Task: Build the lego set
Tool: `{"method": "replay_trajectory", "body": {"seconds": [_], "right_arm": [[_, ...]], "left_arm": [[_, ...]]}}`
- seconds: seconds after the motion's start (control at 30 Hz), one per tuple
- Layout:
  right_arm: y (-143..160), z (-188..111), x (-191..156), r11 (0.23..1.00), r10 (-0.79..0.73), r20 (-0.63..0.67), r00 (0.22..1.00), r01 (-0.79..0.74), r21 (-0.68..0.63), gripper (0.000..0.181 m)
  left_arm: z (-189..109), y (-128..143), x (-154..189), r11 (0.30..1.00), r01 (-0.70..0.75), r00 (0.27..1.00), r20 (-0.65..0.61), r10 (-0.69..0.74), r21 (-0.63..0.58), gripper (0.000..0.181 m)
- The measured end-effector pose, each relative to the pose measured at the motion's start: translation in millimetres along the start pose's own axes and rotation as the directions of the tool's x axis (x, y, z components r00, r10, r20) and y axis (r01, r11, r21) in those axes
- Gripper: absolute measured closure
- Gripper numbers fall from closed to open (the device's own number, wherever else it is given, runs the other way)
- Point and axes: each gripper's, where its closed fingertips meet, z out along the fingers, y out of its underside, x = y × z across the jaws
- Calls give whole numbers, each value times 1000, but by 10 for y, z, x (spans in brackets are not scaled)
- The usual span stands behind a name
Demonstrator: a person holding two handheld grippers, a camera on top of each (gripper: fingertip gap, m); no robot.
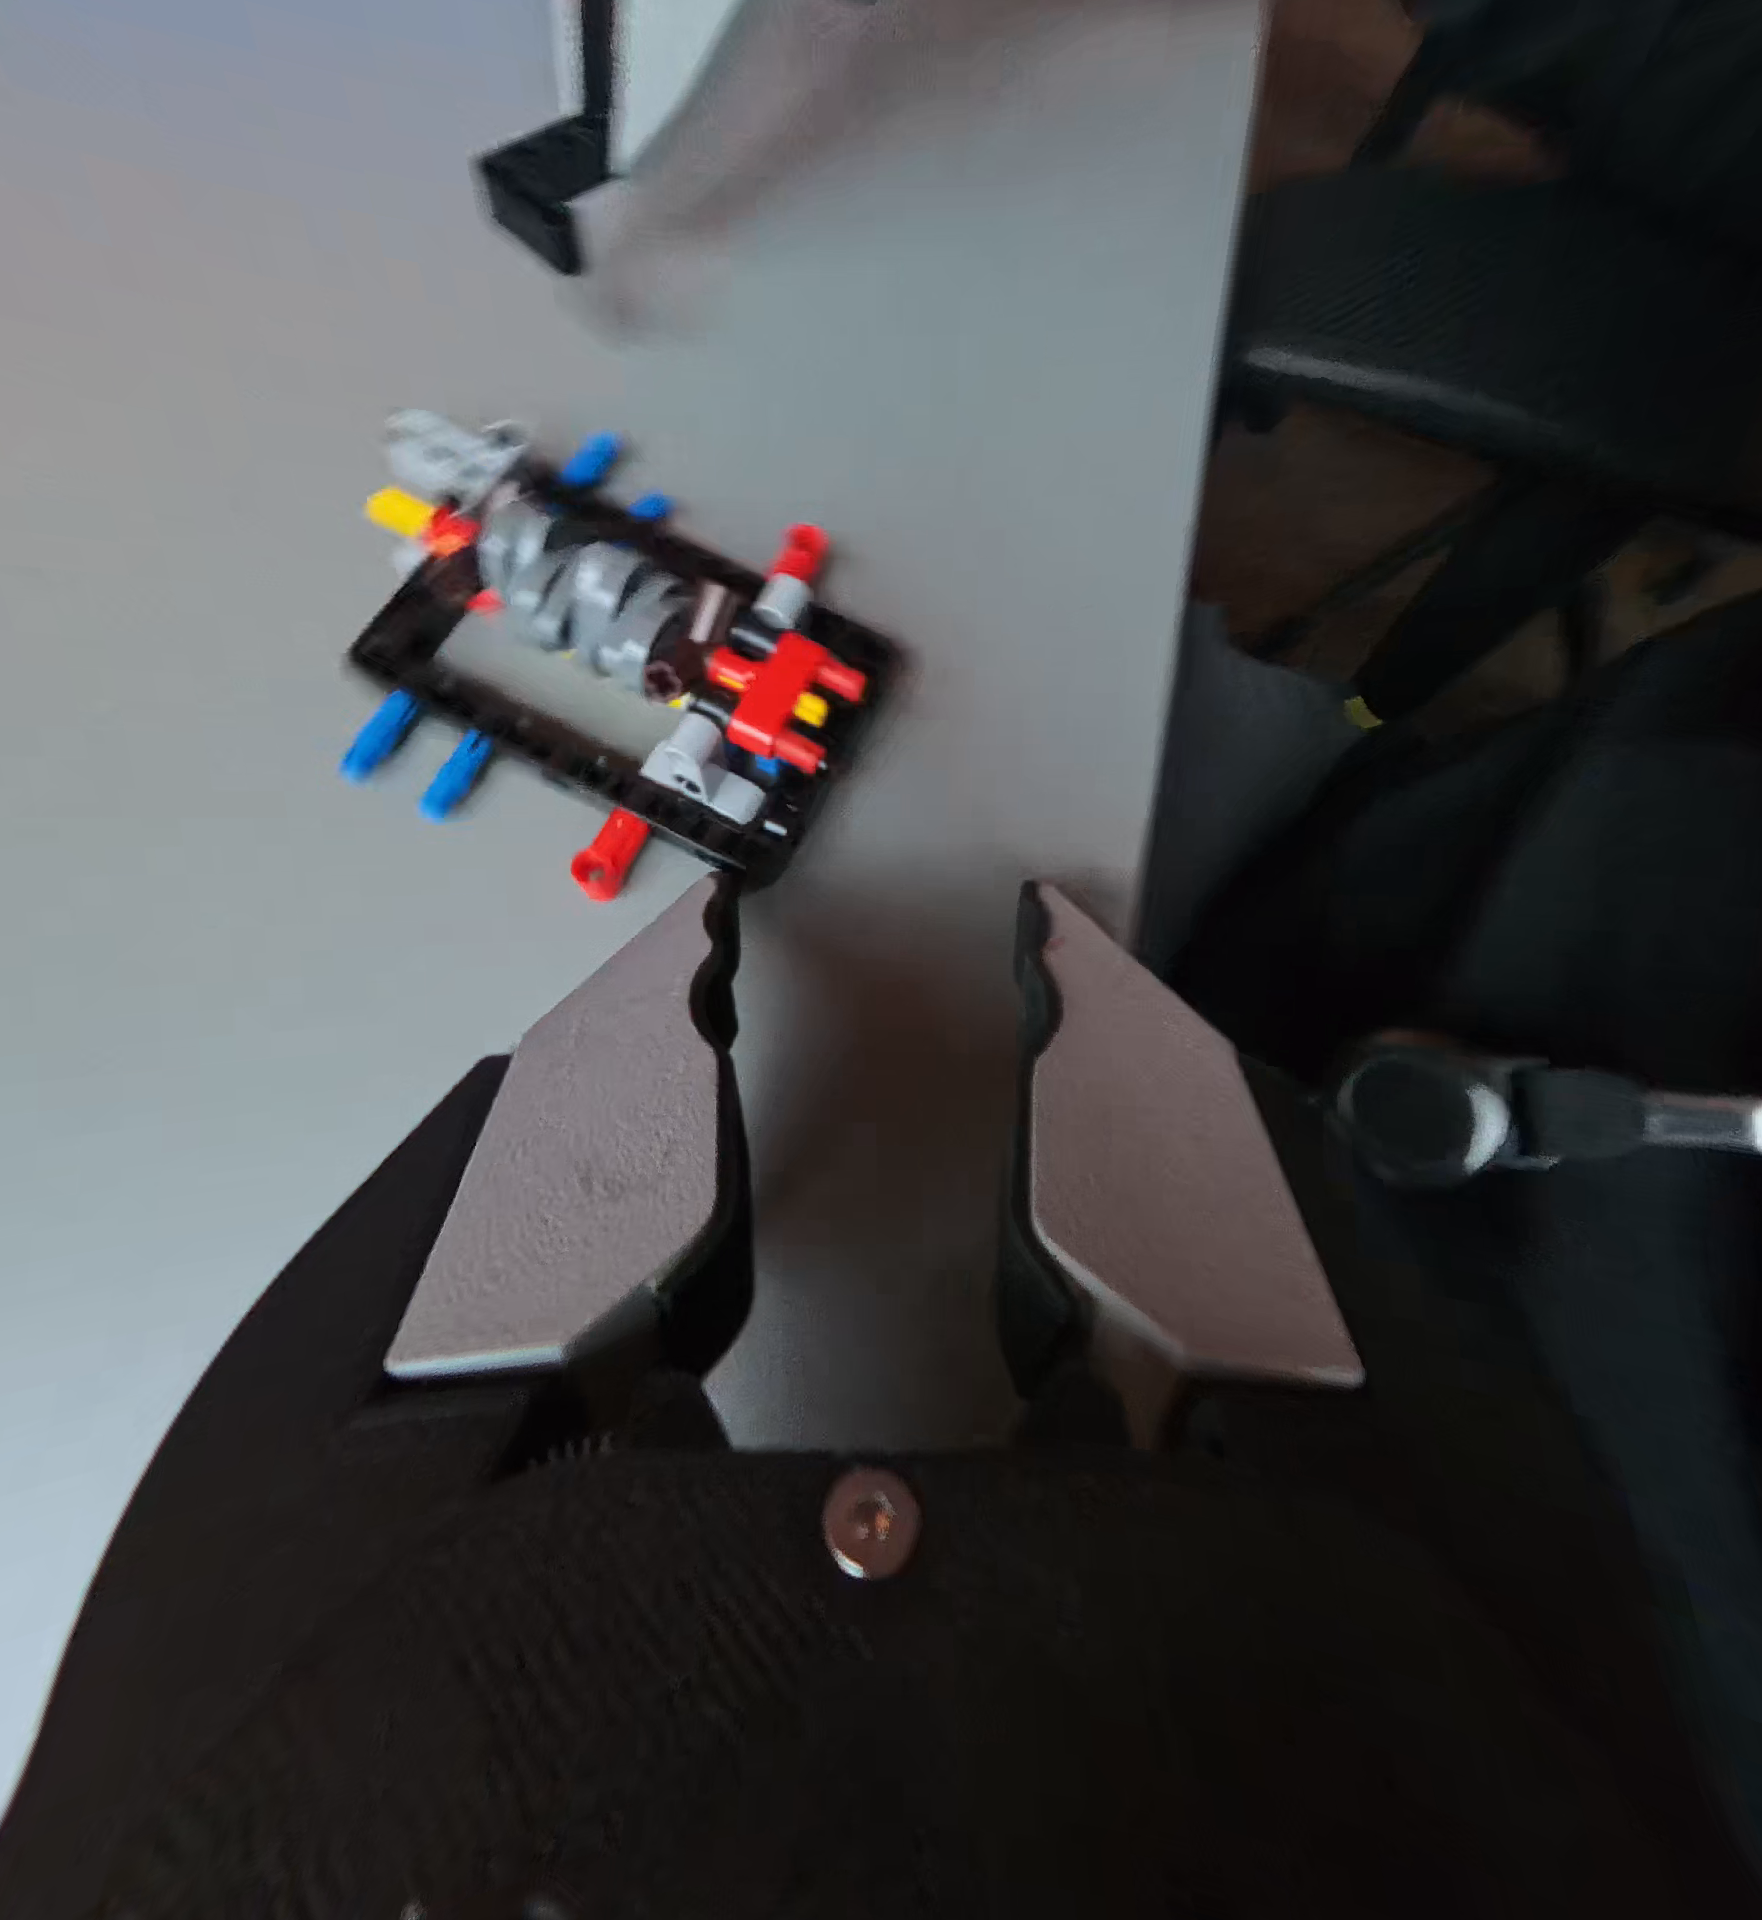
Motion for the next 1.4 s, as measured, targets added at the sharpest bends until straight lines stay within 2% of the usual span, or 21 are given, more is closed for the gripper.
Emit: {"method": "replay_trajectory", "body": {"seconds": [0.1,0.17,0.27,0.37,0.43,0.53,0.67,0.83,0.93,1.17,1.3,1.4], "right_arm": [[13,-130,68,994,93,-15,996,-92,51,177],[50,-206,108,988,144,-31,989,-142,65,177],[123,-317,19,970,234,20,972,-235,61,177],[173,-394,-126,960,266,61,962,-270,70,177],[199,-405,-171,950,291,62,955,-296,98,177],[285,-366,-321,919,368,124,922,-380,100,177],[372,-400,-745,901,393,295,871,-428,64,177],[515,-178,-978,918,394,277,877,-389,-75,178],[407,-76,-958,905,422,304,854,-418,-82,178],[274,50,-635,934,356,271,894,-344,-94,178],[290,17,-329,942,332,195,923,-313,-120,178],[228,-153,-189,941,338,159,928,-327,-92,177]], "left_arm": [[240,-214,347,1000,11,991,-132,-10,5,122],[241,-312,419,1000,-30,988,-152,30,-2,122],[81,-446,71,996,-81,997,15,81,35,125],[12,-427,-388,987,-158,973,168,158,-16,120],[40,-404,-673,986,-164,962,214,167,-35,123],[96,-488,-892,995,-95,979,183,90,16,130],[192,-527,-980,998,-54,992,113,50,31,128],[286,-425,-814,1000,-23,1000,-15,23,14,135],[263,-394,-748,1000,-16,999,-52,16,9,135],[139,-281,-565,999,44,988,-150,-40,21,133],[93,-237,-480,998,59,987,-149,-54,27,128],[17,-145,-604,1000,24,999,-31,-23,17,128]]}}
